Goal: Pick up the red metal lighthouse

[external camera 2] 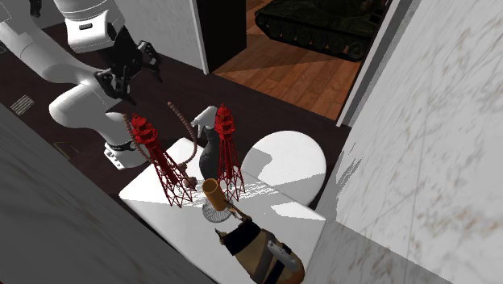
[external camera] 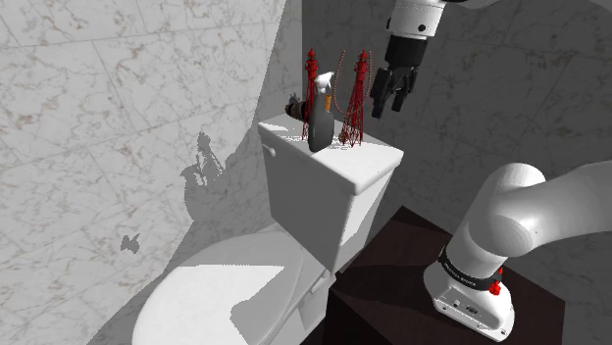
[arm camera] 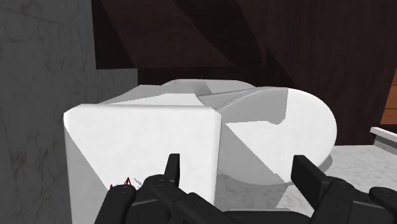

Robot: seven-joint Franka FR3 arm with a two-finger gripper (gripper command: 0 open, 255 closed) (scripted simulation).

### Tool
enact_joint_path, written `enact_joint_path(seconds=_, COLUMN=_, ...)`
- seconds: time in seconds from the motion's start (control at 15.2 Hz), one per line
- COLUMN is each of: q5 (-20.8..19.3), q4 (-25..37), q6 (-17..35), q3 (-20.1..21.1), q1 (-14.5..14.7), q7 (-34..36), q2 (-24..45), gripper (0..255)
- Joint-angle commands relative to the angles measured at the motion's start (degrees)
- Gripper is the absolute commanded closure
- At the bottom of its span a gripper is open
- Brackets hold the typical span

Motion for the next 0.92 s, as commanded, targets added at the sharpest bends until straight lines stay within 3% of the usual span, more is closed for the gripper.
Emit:
enact_joint_path(seconds=0.0, q5=0.00, q4=0.00, q6=0.00, q3=0.00, q1=0.00, q7=0.00, q2=0.00, gripper=0)
enact_joint_path(seconds=0.4, q5=1.16, q4=8.05, q6=6.43, q3=8.58, q1=-5.38, q7=19.68, q2=9.45, gripper=0)
enact_joint_path(seconds=0.86, q5=-3.40, q4=21.87, q6=9.46, q3=17.12, q1=-12.83, q7=43.06, q2=22.41, gripper=0)
